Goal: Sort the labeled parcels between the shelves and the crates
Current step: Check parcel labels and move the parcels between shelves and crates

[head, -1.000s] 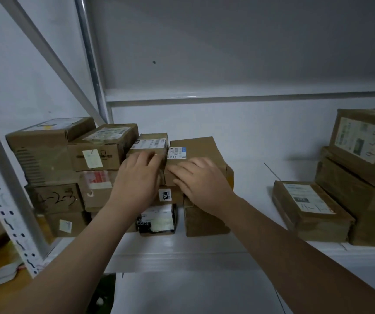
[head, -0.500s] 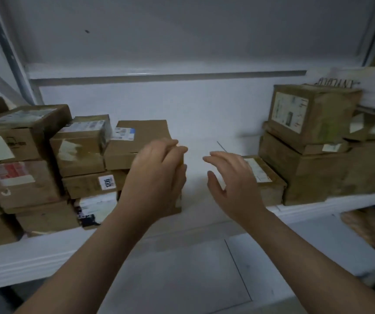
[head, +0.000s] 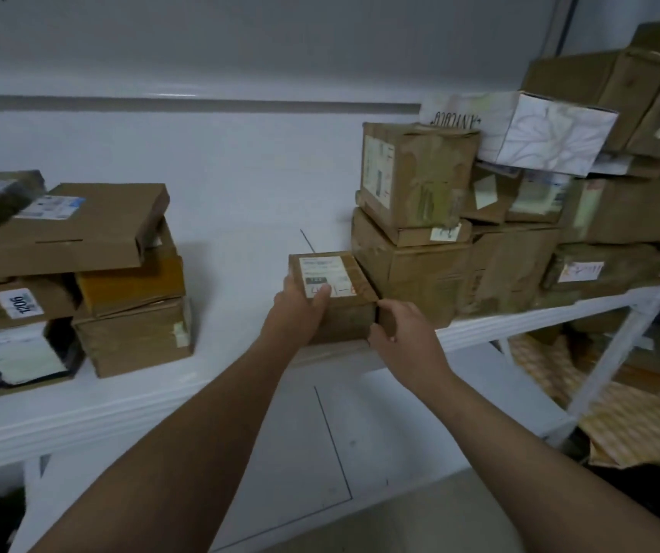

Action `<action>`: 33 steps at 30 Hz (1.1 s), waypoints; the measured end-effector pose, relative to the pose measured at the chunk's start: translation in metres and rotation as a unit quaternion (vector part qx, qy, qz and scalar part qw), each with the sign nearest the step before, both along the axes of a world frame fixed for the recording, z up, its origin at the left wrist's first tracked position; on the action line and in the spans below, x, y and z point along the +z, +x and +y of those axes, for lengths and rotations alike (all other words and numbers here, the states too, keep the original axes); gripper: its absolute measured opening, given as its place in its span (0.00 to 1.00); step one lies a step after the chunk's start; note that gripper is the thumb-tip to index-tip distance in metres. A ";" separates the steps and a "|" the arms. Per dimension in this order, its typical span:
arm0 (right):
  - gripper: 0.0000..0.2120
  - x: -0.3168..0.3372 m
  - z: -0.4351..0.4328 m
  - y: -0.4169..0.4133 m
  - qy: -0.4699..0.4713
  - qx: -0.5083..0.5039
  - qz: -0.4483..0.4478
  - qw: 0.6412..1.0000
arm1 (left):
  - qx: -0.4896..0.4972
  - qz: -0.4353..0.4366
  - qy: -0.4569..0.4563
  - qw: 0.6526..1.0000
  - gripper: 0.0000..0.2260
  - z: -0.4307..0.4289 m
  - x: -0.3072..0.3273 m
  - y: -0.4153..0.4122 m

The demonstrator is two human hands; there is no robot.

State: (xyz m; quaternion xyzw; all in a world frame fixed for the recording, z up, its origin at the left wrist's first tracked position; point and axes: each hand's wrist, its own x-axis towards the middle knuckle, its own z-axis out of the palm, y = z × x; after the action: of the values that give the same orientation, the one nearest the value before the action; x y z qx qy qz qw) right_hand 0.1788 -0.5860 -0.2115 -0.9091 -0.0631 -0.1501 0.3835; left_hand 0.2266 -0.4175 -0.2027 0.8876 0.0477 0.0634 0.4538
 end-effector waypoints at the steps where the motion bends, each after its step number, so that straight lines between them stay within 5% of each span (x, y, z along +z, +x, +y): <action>1: 0.14 -0.002 -0.002 0.001 0.020 0.014 0.007 1.000 | 0.015 0.027 -0.019 0.999 0.25 -0.003 -0.003 0.003; 4: 0.10 -0.007 -0.006 0.003 0.094 0.058 0.036 0.993 | 0.051 0.021 -0.034 0.998 0.22 -0.008 -0.015 -0.004; 10: 0.10 -0.014 -0.001 -0.007 0.204 0.127 0.058 0.969 | 0.062 -0.142 -0.091 0.984 0.10 -0.016 -0.026 -0.057; 16: 0.18 -0.016 0.007 -0.028 0.356 0.205 0.028 0.911 | 0.060 -0.249 -0.175 0.951 0.23 -0.007 -0.025 -0.117; 21: 0.26 -0.010 0.016 -0.043 0.351 0.268 -0.030 0.897 | 0.064 -0.279 -0.121 0.951 0.32 0.001 -0.016 -0.148; 33: 0.26 0.007 0.032 -0.046 0.321 0.300 -0.088 0.894 | 0.087 -0.317 -0.081 0.941 0.33 0.016 -0.006 -0.159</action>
State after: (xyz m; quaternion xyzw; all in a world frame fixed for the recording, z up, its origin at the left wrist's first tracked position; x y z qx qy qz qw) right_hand 0.1332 -0.5537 -0.2047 -0.6574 -0.3147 -0.1192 0.6742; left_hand 0.0681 -0.4011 -0.2085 0.7742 -0.0170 0.3768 0.5083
